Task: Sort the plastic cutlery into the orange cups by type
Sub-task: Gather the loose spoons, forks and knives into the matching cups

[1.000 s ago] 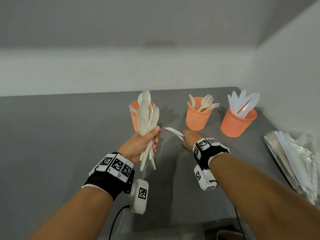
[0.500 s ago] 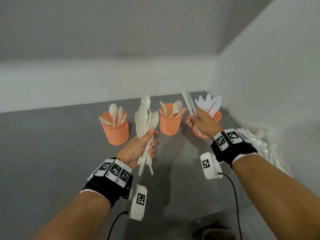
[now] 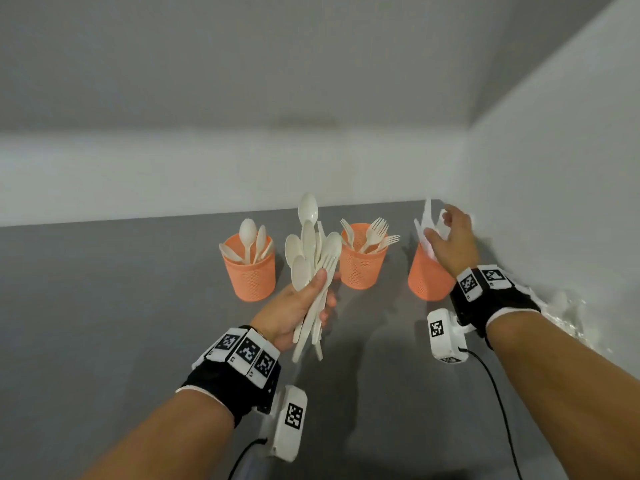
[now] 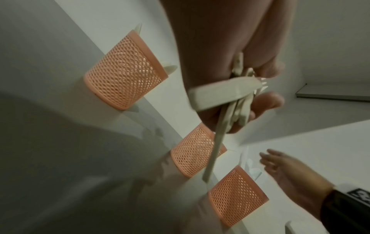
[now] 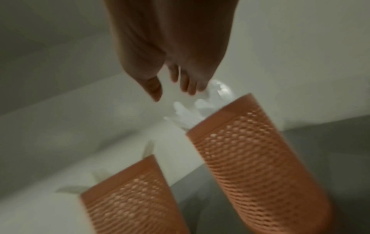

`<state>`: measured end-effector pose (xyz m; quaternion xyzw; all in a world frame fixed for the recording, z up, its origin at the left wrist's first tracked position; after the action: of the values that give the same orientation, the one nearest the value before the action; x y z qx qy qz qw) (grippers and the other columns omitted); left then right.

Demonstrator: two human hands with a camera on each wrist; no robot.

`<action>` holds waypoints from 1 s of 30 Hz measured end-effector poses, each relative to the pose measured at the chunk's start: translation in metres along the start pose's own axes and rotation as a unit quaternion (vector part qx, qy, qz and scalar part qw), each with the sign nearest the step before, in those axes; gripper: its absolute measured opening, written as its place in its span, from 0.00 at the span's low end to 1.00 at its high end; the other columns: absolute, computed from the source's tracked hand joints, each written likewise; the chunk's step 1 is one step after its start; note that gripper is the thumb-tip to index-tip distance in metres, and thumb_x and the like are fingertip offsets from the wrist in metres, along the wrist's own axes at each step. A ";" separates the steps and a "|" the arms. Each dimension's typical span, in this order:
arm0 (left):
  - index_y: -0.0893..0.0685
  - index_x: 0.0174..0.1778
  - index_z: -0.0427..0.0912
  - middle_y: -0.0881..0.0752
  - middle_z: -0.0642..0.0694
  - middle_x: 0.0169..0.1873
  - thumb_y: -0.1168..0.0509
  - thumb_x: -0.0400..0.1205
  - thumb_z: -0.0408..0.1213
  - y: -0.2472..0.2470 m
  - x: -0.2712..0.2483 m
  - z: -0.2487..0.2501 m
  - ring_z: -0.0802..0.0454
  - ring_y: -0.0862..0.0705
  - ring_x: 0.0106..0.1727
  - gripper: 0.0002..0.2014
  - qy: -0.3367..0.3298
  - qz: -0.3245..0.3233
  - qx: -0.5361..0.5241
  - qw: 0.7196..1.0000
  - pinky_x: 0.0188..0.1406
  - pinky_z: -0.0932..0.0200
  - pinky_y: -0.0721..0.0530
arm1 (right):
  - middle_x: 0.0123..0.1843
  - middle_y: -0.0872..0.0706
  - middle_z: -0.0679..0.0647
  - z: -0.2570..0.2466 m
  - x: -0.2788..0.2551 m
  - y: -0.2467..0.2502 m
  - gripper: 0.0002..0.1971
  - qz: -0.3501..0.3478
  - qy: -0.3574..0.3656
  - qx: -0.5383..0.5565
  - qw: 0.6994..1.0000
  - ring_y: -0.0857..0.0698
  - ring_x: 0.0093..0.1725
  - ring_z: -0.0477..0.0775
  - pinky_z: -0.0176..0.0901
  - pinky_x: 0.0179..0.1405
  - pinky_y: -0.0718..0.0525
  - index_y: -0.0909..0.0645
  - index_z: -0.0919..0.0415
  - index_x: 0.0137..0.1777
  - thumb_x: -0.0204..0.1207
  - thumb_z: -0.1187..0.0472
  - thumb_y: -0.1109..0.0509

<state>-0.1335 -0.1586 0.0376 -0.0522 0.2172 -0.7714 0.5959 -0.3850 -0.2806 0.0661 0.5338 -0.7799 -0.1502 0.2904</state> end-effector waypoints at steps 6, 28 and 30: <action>0.22 0.42 0.44 0.23 0.52 0.23 0.43 0.81 0.50 0.003 0.009 0.002 0.58 0.28 0.18 0.14 -0.009 0.024 0.016 1.000 0.20 0.63 0.27 | 0.42 0.17 0.52 -0.071 -0.063 -0.030 0.05 -0.132 0.061 0.160 0.976 0.20 0.39 0.44 0.35 0.46 0.22 0.17 0.65 0.51 0.77 0.68 0.32; 0.20 0.46 0.37 0.14 0.52 0.24 0.38 0.83 0.39 0.048 -0.009 0.025 0.60 0.21 0.19 0.08 -0.054 0.040 0.121 0.990 0.17 0.65 0.22 | 0.32 0.19 0.49 -0.151 -0.107 -0.093 0.06 -0.173 0.011 0.141 0.975 0.20 0.32 0.44 0.35 0.38 0.24 0.21 0.55 0.36 0.73 0.62 0.28; 0.20 0.50 0.36 0.13 0.52 0.26 0.38 0.83 0.38 0.052 -0.014 0.028 0.60 0.21 0.20 0.09 -0.050 0.031 0.122 0.991 0.17 0.65 0.22 | 0.30 0.21 0.51 -0.153 -0.109 -0.097 0.08 -0.156 0.000 0.138 0.978 0.23 0.29 0.43 0.34 0.33 0.25 0.21 0.56 0.35 0.77 0.62 0.32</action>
<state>-0.0733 -0.1633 0.0441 -0.0106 0.0929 -0.7699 0.6312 -0.1908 -0.2066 0.1014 0.6841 -0.7000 -0.0846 0.1866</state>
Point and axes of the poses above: each hand's wrist, its own x-axis towards the middle knuckle, its own y-axis out of the back of the hand, z = x × y, the point moved 4 cm from there along x, towards the middle knuckle
